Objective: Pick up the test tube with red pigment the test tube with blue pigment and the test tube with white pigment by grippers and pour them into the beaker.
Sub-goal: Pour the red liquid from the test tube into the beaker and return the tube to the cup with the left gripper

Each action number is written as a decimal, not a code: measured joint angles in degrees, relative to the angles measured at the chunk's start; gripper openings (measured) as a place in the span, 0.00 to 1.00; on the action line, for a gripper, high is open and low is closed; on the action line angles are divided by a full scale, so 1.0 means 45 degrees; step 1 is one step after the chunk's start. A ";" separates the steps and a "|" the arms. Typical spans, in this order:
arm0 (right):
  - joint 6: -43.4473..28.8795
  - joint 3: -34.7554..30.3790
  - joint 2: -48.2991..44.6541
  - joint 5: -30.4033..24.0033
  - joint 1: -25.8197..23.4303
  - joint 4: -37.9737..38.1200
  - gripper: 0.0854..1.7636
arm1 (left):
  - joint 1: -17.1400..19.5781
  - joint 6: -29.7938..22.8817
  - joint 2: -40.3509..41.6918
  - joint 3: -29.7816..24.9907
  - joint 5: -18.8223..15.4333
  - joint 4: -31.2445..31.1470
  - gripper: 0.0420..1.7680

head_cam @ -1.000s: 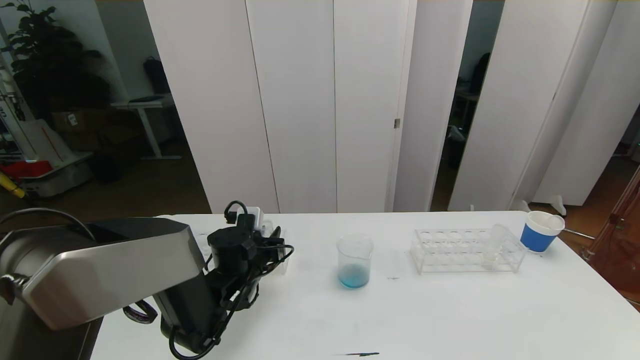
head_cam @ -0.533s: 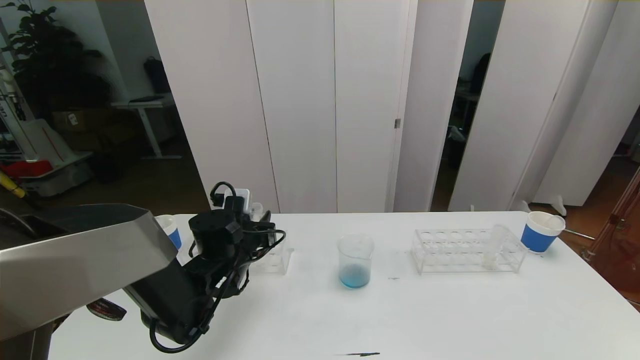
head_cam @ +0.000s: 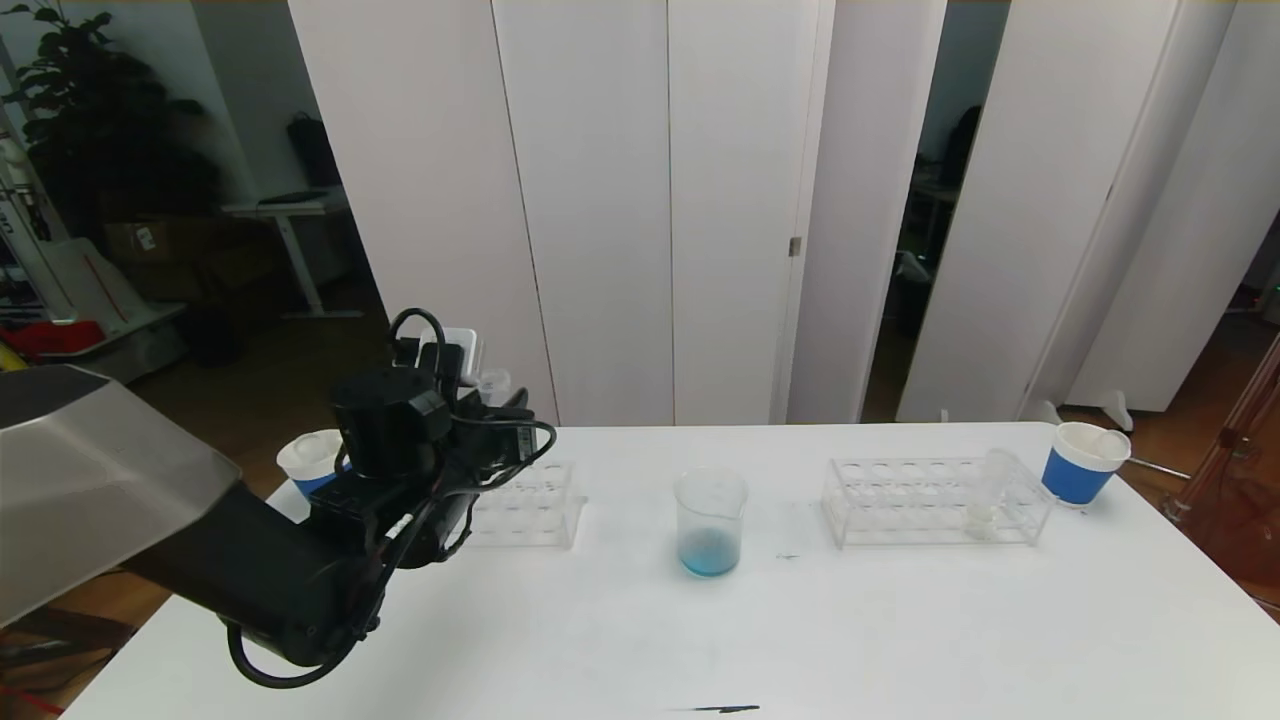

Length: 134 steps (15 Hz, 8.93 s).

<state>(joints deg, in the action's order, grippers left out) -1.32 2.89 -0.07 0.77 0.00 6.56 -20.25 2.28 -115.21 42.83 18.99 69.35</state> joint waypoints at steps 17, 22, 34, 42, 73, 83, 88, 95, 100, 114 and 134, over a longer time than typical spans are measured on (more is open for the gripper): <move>-0.0005 0.0000 0.0000 0.0000 0.0000 -0.0005 0.99 | 0.4548 -0.0756 0.3343 0.4968 -0.3229 -0.8821 0.31; 0.0000 0.0000 0.0000 0.0000 0.0000 -0.0005 0.99 | 0.4903 -0.0964 0.3649 0.5220 -0.3505 -0.9251 0.31; 0.0000 0.0000 0.0000 0.0005 0.0000 0.0000 0.99 | 0.3896 -0.0867 0.4259 0.8314 -0.8980 -1.2651 0.31; 0.0005 0.0000 0.0000 0.0005 0.0000 0.0000 0.99 | 0.2278 0.1195 0.4110 0.7694 -1.1497 -1.1500 0.31; 0.0000 0.0000 0.0000 0.0005 0.0000 -0.0005 0.99 | -0.1582 1.1925 -0.0165 0.5396 -1.0191 -0.2880 0.31; 0.0000 0.0000 0.0000 0.0000 0.0000 0.0000 0.99 | -0.1899 1.3109 -0.1623 0.4765 -1.1134 0.0843 0.31; 0.0000 0.0000 0.0000 0.0005 0.0000 0.0000 0.99 | -0.1883 1.3513 -0.2842 0.5201 -1.1153 0.2395 0.31; 0.0000 0.0000 0.0000 0.0000 0.0000 -0.0005 0.99 | -0.1387 1.4027 -0.4153 0.6512 -1.1153 0.1983 0.31; 0.0005 0.0000 0.0000 0.0000 0.0000 0.0000 0.99 | -0.1154 1.4824 -0.4911 0.7160 -1.1167 0.2595 0.31; 0.0005 0.0000 0.0000 0.0005 0.0000 -0.0005 0.99 | -0.0799 1.5246 -0.5429 0.7168 -1.1215 0.2945 0.31; 0.0000 0.0000 0.0000 0.0000 0.0000 -0.0005 0.99 | -0.0796 1.6056 -0.5946 0.7455 -1.1565 0.3774 0.31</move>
<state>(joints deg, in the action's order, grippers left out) -1.32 2.89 -0.07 0.77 0.00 6.53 -23.83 74.53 -141.97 76.37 -33.05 86.33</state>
